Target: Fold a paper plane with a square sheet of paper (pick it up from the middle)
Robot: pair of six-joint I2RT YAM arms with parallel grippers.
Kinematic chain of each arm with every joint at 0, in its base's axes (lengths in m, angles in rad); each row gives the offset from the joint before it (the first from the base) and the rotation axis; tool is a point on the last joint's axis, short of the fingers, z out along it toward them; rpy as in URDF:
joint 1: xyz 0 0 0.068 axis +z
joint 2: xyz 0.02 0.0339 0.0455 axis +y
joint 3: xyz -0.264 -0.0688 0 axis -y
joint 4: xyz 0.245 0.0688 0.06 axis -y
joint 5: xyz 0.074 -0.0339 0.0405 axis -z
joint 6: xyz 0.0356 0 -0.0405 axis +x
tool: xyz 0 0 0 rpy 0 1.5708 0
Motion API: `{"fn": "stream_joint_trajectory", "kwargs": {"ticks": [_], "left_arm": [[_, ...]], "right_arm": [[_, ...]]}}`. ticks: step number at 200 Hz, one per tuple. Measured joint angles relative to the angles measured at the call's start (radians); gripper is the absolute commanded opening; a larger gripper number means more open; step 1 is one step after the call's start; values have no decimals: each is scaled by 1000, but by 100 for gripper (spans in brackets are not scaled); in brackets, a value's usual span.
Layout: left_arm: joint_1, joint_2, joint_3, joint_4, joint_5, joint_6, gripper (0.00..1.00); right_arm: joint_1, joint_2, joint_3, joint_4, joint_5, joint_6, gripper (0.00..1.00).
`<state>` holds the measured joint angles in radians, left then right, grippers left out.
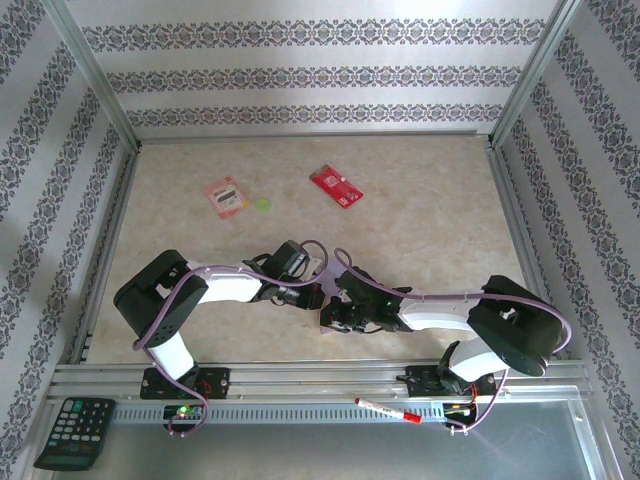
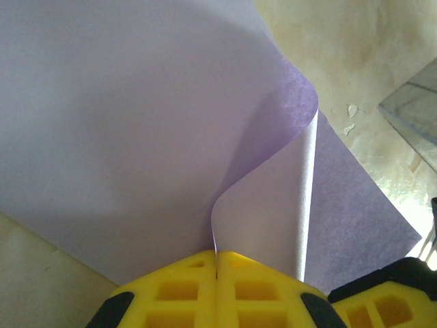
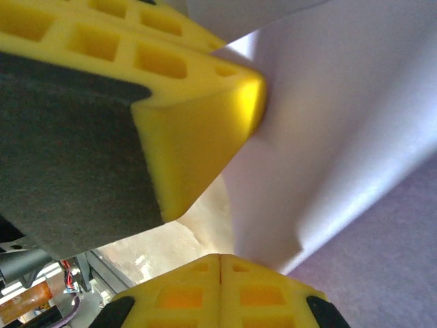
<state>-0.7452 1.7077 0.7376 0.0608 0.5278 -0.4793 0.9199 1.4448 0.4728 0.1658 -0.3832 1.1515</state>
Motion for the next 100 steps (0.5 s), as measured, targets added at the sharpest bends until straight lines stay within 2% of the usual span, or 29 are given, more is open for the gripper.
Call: {"fn": "stream_joint_trajectory", "kwargs": {"ticks": [100], "left_arm": [[-9, 1, 21, -29, -7, -26, 0]], "right_arm": [[-44, -18, -43, -8, -17, -22, 5]]}}
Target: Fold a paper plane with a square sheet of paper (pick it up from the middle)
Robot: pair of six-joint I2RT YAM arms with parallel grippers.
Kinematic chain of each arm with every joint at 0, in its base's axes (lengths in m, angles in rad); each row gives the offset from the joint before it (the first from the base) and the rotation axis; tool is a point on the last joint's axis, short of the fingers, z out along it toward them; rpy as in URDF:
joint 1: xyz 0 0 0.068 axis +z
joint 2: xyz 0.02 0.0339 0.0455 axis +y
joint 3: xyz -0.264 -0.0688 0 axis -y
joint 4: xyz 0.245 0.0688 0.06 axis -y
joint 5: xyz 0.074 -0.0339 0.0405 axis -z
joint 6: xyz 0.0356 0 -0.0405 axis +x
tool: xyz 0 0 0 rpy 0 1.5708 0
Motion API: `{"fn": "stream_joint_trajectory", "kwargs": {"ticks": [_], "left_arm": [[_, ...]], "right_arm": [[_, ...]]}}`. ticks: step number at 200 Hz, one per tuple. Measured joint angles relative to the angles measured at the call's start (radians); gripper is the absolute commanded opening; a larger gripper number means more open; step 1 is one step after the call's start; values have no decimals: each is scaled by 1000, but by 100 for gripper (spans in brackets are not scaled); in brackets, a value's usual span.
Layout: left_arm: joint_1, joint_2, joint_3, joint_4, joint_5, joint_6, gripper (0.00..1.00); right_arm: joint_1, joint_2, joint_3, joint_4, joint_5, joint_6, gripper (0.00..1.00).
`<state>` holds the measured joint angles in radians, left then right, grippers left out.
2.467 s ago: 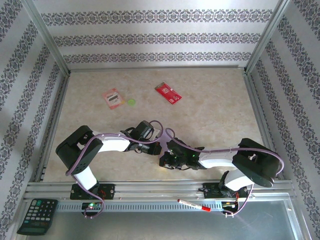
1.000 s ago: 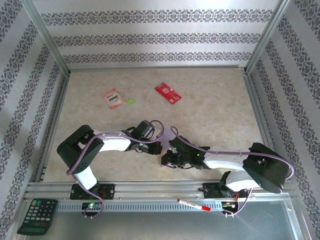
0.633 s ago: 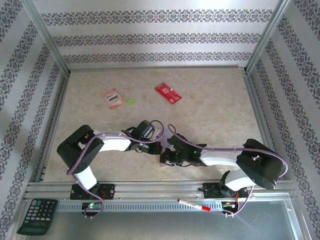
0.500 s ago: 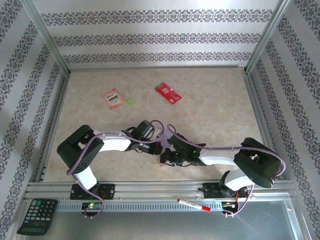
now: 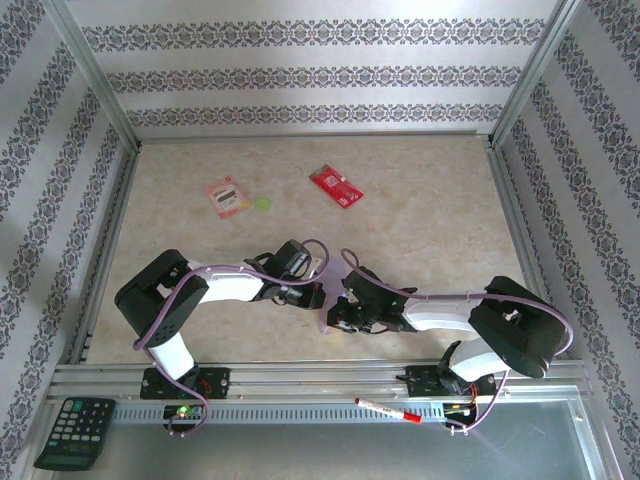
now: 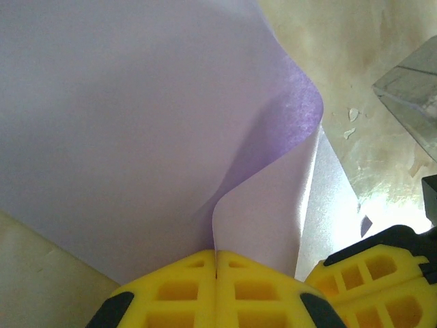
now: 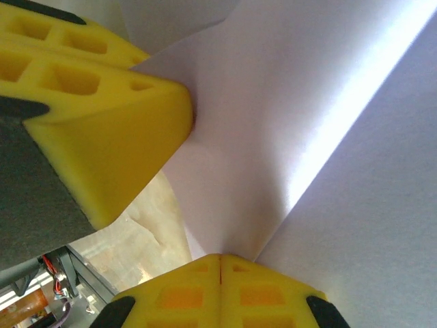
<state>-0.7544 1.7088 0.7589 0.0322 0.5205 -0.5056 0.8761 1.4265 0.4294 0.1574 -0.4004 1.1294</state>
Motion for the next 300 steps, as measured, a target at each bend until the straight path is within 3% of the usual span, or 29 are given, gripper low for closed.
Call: {"fn": "stream_joint_trajectory", "kwargs": {"ticks": [132, 300], "left_arm": [[-6, 14, 46, -72, 3, -3, 0], [-6, 18, 69, -73, 76, -43, 0]], "right_arm": [[-102, -181, -48, -111, -26, -53, 3], [-127, -173, -89, -153, -13, -63, 1]]}}
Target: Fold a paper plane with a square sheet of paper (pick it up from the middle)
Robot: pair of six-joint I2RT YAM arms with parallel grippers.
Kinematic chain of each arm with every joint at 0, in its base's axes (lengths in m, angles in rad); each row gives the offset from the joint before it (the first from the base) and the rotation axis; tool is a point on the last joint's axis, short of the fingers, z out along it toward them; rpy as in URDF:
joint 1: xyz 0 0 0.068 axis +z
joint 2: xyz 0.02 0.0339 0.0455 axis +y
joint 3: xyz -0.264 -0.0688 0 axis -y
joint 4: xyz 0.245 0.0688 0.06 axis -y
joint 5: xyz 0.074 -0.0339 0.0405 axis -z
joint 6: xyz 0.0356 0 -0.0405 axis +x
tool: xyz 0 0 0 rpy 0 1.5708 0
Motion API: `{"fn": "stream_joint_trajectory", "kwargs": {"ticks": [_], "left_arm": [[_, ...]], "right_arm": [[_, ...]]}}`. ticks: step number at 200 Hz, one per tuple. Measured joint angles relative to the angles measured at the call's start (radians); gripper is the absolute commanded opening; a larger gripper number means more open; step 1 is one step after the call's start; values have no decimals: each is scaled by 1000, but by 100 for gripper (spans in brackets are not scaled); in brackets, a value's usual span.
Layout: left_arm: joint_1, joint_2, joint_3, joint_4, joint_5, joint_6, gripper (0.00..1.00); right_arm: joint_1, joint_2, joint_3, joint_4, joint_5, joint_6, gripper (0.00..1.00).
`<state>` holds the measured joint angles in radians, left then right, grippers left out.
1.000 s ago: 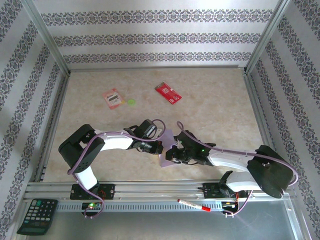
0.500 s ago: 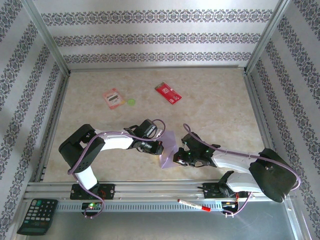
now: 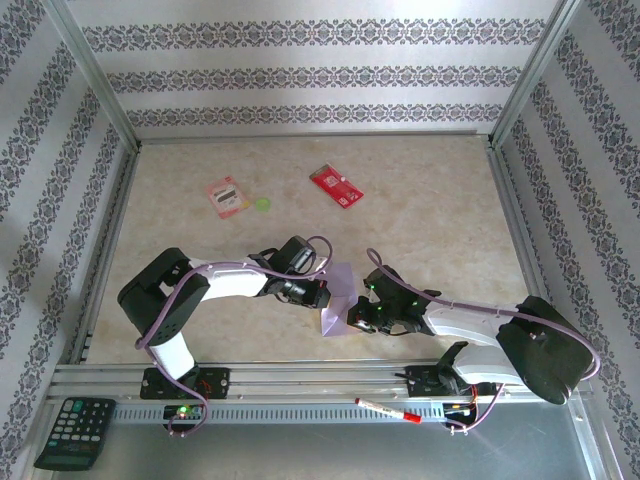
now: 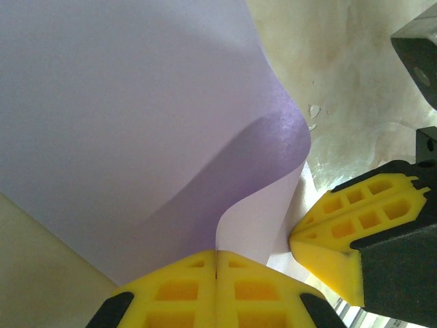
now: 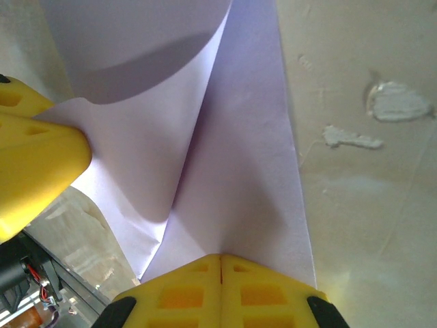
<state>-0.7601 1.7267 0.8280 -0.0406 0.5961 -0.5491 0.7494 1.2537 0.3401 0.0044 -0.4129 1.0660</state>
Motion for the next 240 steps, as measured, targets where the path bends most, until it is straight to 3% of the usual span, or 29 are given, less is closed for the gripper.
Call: {"fn": "stream_joint_trajectory", "kwargs": {"ticks": [190, 240], "left_arm": [[0, 16, -13, 3, -24, -3, 0], [0, 19, -14, 6, -24, -2, 0]], "right_arm": [[-2, 0, -2, 5, -3, 0, 0], [-2, -5, -2, 0, -3, -2, 7]]}}
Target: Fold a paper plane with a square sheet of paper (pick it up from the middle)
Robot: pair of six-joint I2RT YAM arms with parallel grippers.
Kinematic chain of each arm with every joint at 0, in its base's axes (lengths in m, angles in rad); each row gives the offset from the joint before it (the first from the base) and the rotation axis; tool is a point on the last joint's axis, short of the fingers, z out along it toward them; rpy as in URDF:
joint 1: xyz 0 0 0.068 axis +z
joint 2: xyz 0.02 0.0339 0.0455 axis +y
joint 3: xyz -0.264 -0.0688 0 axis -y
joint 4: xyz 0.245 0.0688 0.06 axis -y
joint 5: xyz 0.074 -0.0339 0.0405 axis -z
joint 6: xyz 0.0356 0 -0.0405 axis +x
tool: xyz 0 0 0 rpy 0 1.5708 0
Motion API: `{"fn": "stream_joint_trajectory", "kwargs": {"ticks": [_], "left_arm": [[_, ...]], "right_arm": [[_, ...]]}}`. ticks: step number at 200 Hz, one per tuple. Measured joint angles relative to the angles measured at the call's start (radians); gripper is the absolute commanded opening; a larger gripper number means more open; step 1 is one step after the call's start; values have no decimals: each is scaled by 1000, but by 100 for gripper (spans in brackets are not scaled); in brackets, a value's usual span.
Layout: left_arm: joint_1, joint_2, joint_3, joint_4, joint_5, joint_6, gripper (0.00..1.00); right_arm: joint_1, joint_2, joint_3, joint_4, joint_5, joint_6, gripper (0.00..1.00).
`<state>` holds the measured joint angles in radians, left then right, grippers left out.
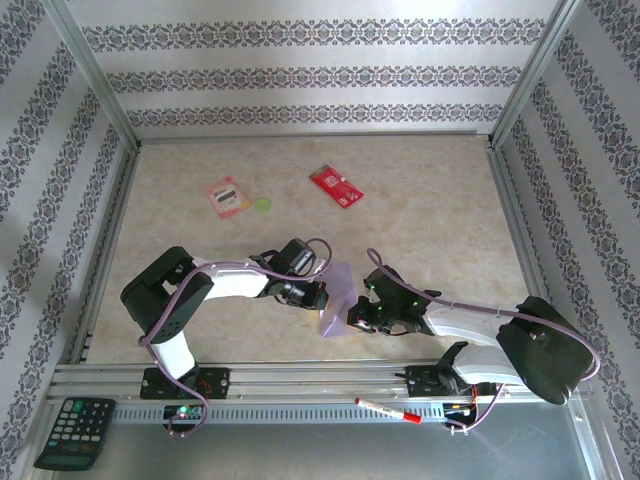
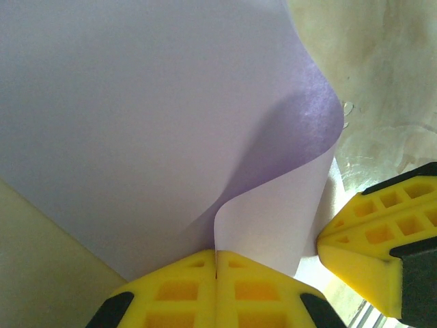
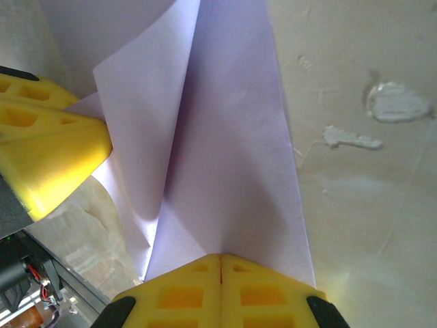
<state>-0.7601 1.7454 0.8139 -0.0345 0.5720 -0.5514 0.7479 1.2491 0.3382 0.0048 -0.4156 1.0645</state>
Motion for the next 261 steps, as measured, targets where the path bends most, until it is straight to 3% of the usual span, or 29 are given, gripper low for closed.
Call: {"fn": "stream_joint_trajectory", "kwargs": {"ticks": [55, 134, 218, 261], "left_arm": [[0, 8, 0, 14, 4, 0, 0], [0, 14, 0, 28, 12, 0, 0], [0, 14, 0, 28, 12, 0, 0], [0, 14, 0, 28, 12, 0, 0]], "right_arm": [[28, -53, 44, -30, 6, -6, 13], [187, 64, 86, 89, 26, 29, 5], [204, 177, 87, 173, 34, 40, 2], [206, 162, 67, 184, 34, 51, 2]]}}
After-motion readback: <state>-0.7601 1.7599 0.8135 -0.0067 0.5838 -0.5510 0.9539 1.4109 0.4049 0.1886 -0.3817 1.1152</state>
